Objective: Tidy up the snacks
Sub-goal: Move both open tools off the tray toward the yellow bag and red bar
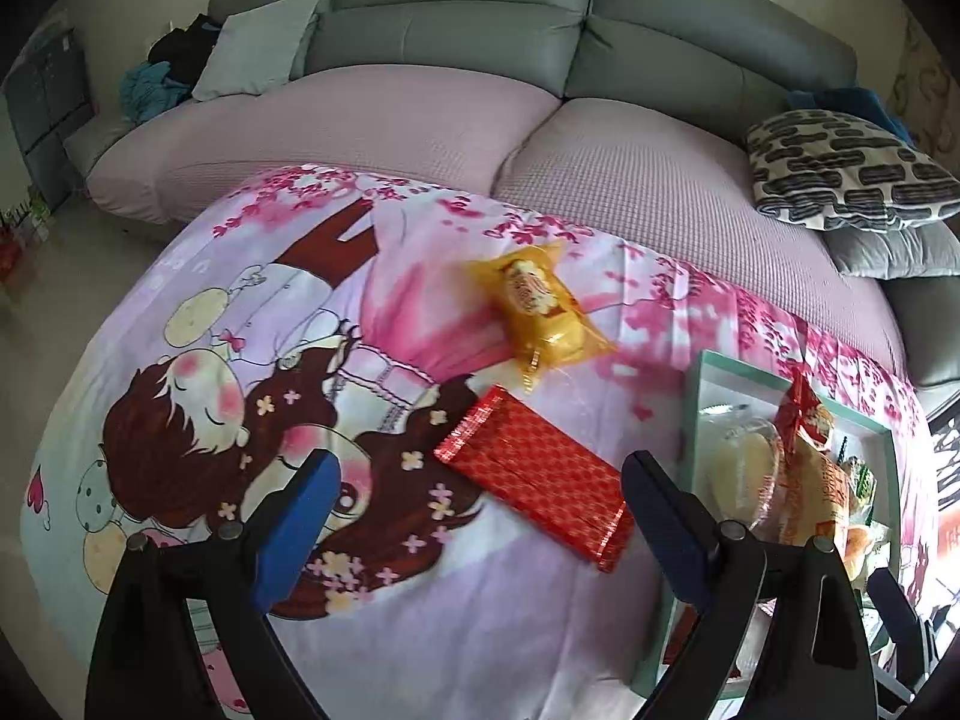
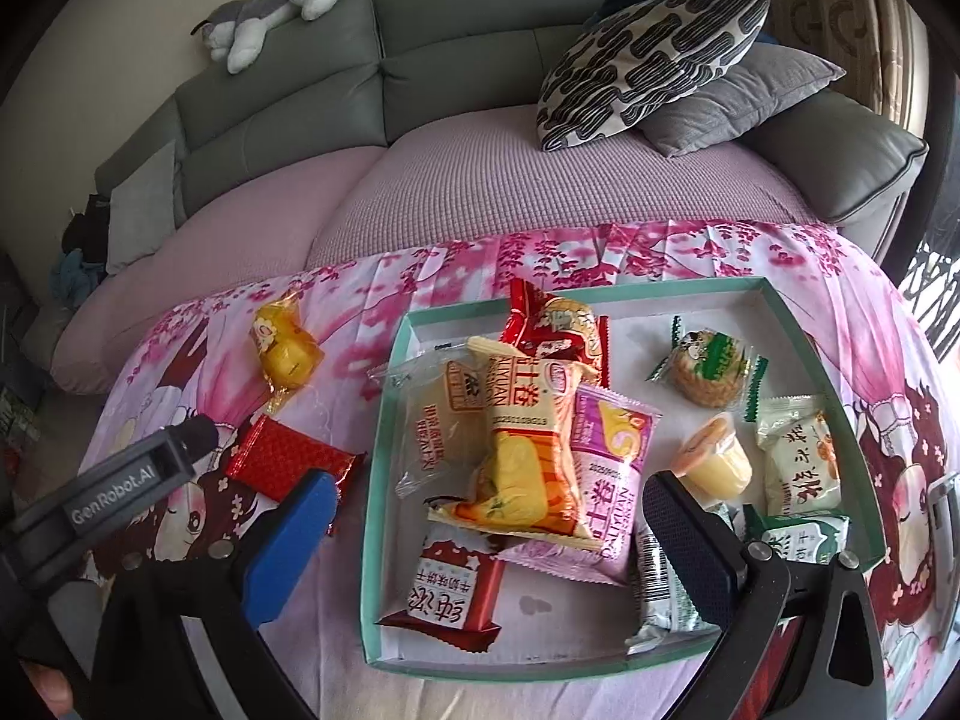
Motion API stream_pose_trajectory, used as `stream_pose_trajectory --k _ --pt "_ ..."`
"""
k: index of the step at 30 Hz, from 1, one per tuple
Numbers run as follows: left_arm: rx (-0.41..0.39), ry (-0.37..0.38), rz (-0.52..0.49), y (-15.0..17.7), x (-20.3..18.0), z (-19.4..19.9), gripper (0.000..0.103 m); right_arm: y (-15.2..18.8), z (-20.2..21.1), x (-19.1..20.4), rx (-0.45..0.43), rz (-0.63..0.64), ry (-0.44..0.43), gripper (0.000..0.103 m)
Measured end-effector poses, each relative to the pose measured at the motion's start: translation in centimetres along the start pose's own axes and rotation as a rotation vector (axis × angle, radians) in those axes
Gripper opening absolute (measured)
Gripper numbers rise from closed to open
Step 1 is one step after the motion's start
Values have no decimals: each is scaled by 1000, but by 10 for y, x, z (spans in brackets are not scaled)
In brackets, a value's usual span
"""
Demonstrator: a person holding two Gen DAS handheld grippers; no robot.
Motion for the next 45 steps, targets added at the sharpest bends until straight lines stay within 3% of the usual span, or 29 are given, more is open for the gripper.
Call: stream_pose_trajectory --k 21,28,36,45 --pt "53 -11 37 -5 47 -34 95 0 -15 49 -26 86 6 103" --pt "112 4 19 1 33 -60 95 -2 -26 35 -10 60 72 103" --pt "158 44 -24 1 -4 -86 95 -6 -33 26 -9 41 81 103" --pt "178 23 -82 8 -24 -105 95 -10 -31 12 -19 6 90 103"
Point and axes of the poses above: each gripper's, at about its wrist camera, not at the fingertips, and z roughly against the way its jaws point, x to its left, y to its underside, the point moved 7 cm from there along -z, roughly the way its jaws point, and after that the axes turned 4 degrees about z, right-handed, at the moved point
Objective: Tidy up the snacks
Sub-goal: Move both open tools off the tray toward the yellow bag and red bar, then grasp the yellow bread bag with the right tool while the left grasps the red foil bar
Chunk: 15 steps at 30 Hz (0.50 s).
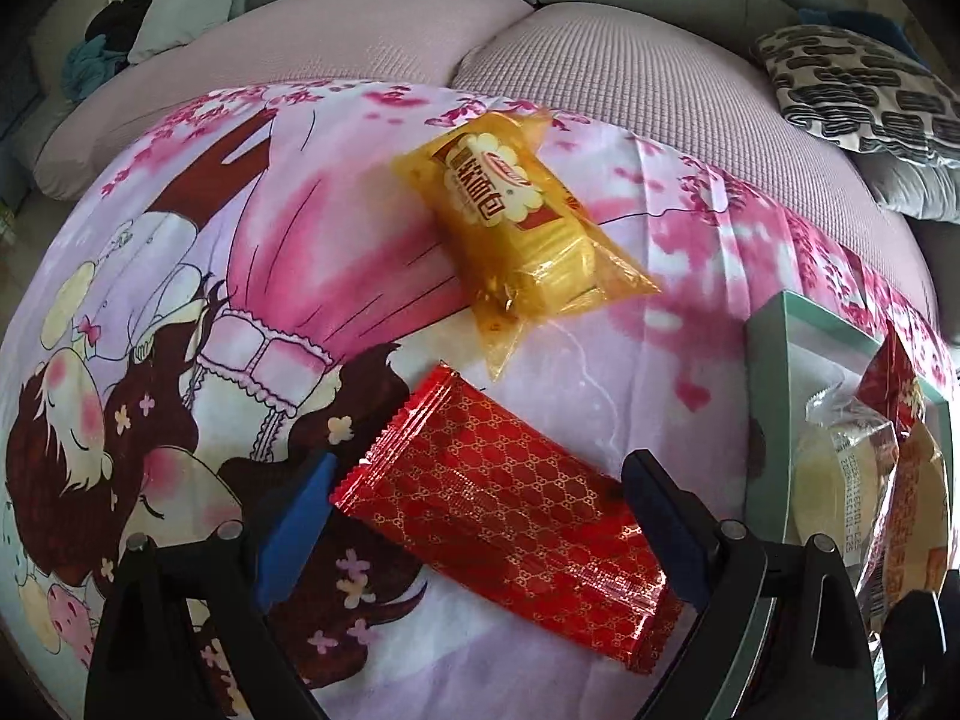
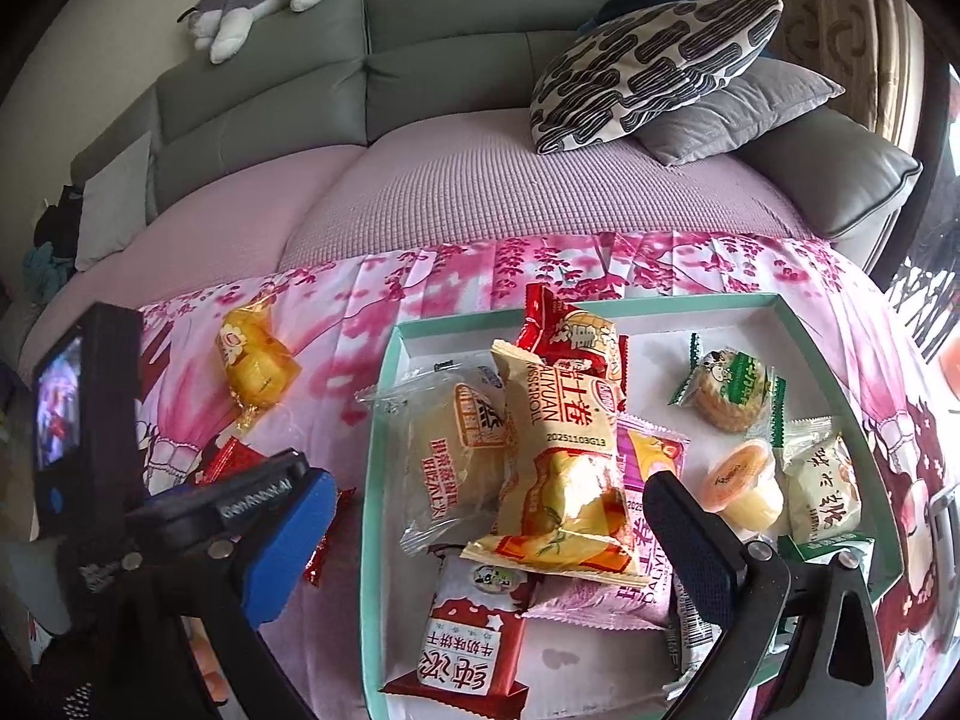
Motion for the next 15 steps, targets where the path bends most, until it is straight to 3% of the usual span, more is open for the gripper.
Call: stream_pose_trajectory --k 6,10,15 --pt "8 1 -32 7 10 5 95 1 -1 -2 11 -4 -4 103" --pt "19 -4 19 7 20 6 95 3 -2 -1 18 -1 -3 103" --pt "34 13 48 0 3 -4 95 2 1 -3 8 -7 0 103"
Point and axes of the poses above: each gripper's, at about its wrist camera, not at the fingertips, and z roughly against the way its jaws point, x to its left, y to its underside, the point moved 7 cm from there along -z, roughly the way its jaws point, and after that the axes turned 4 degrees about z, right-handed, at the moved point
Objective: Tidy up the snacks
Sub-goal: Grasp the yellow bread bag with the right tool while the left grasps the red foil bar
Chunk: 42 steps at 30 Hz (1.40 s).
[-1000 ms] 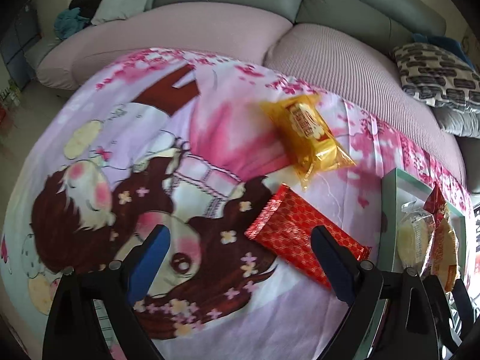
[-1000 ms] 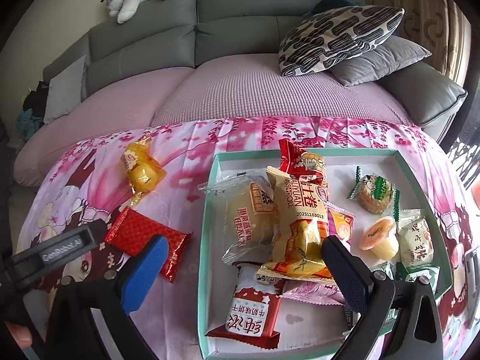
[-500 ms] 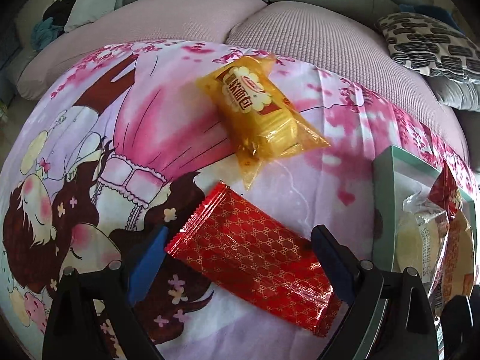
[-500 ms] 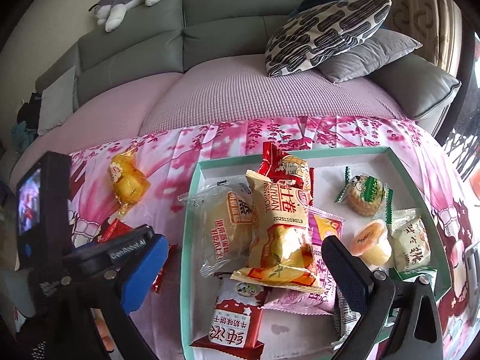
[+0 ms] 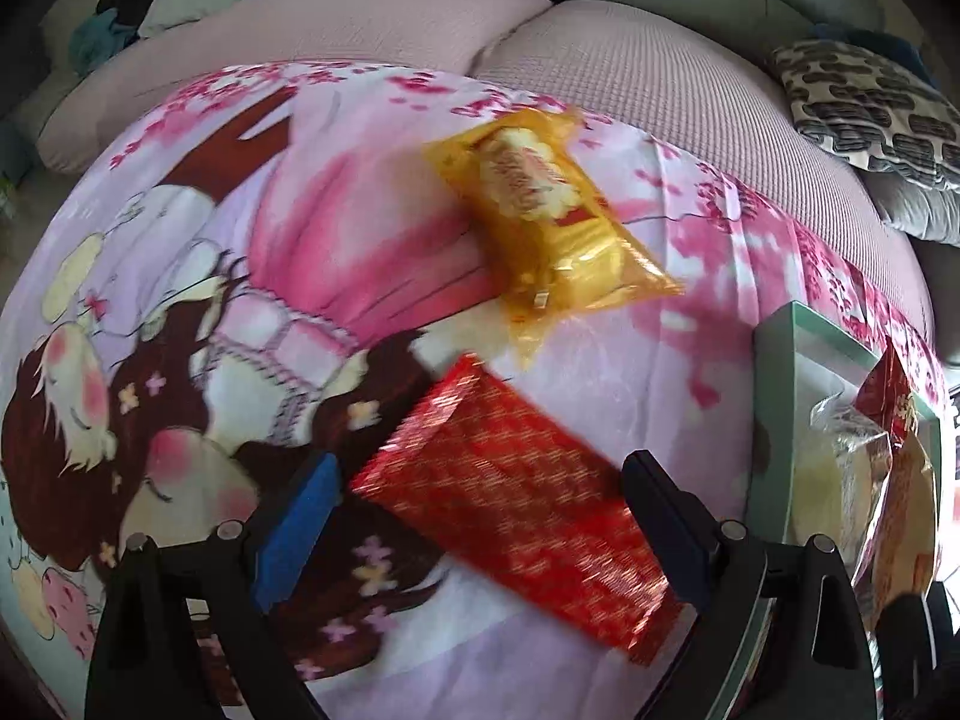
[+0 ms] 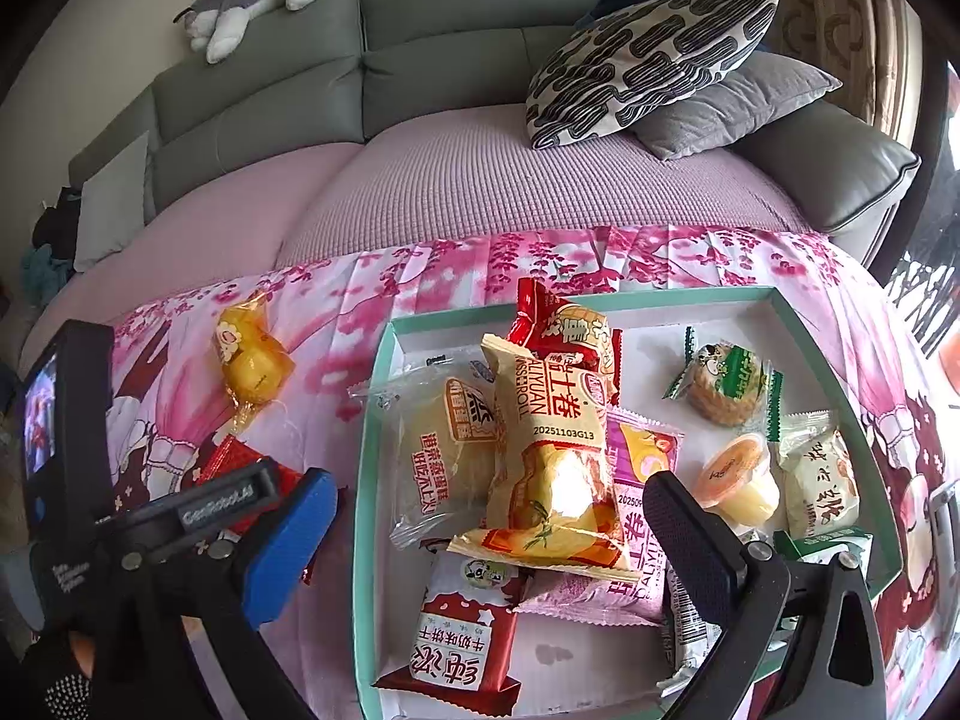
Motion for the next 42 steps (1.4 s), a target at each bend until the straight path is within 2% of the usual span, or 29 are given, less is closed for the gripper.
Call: stream_pose_trajectory --k 3,5,12,19,23,26,29,32,35,39,42 --pt "8 -52 -85 2 -14 -4 95 0 -1 -3 4 -3 6 103" --pt "5 -49 -112 6 -15 -3 95 0 -1 -6 6 -7 10 103" --pt "34 -45 -107 18 14 6 95 1 -1 -9 8 -9 18 103" --pt "54 -27 -83 27 33 6 95 1 -2 5 10 30 7 103" --pt "43 -18 -87 27 34 2 94 -2 -2 20 9 66 -22 103" --pt "22 -23 -107 25 35 4 84 -10 -3 36 4 91 -63 103" --pt "21 2 -99 27 43 7 81 -23 -4 56 1 126 -127 103" --pt "22 23 -81 28 52 14 81 -32 -9 75 37 147 -198 102" --pt "23 31 -64 26 61 16 81 -43 -20 98 86 210 -248 96" --pt "23 32 -38 20 69 18 81 -58 -48 131 199 319 -264 84" --pt "27 43 -28 20 78 22 81 -67 -71 154 282 403 -259 80"
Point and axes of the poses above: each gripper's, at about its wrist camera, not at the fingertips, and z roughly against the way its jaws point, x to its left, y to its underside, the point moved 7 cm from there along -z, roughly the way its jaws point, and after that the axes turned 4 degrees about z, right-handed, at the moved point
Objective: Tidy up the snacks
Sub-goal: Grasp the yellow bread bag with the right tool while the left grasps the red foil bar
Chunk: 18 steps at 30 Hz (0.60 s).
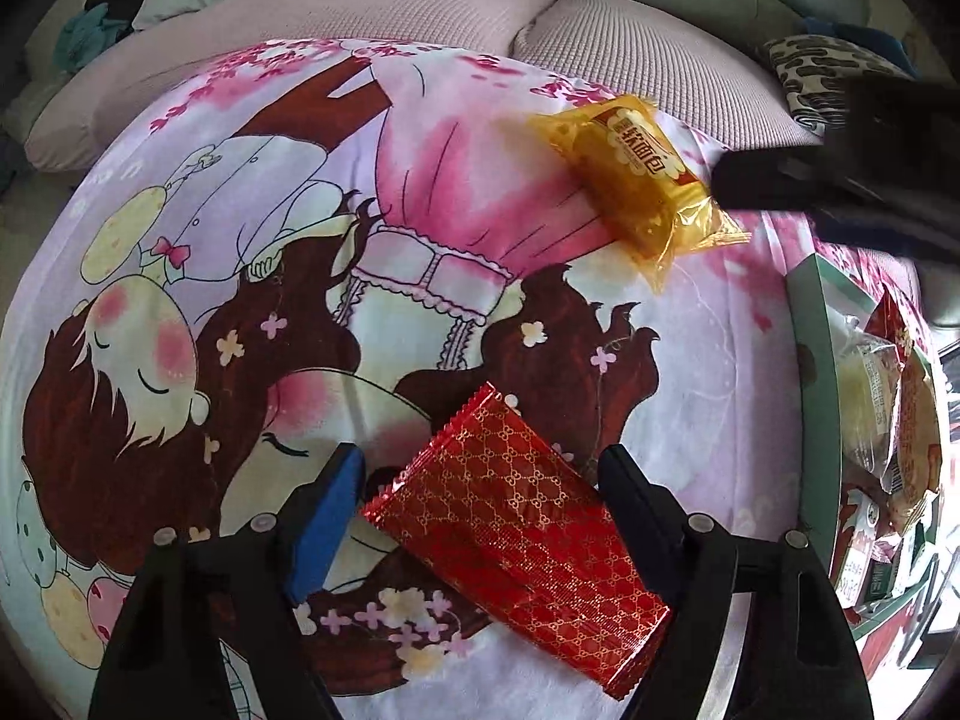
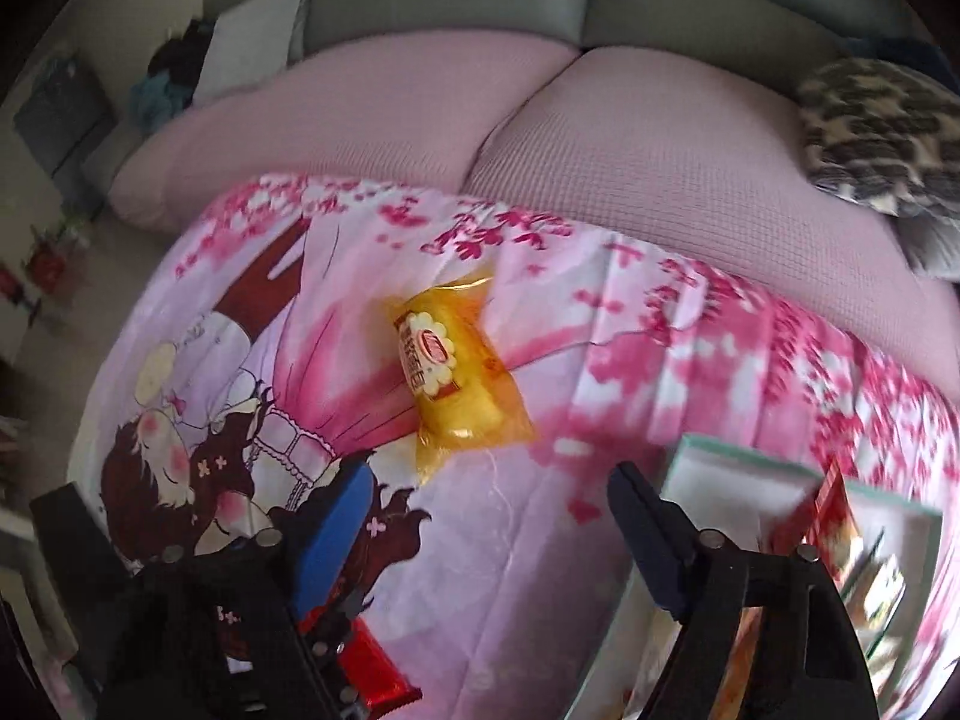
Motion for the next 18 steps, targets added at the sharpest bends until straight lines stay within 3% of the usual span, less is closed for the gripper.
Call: stream_pose_trajectory --k 11,15,18 --pt "15 23 7 -1 7 3 81 -35 -67 16 209 106 29 60" --pt "22 31 11 -1 11 4 81 -35 -75 18 220 111 39 46" --pt "26 33 10 -1 14 7 81 -29 -74 19 213 120 30 43"
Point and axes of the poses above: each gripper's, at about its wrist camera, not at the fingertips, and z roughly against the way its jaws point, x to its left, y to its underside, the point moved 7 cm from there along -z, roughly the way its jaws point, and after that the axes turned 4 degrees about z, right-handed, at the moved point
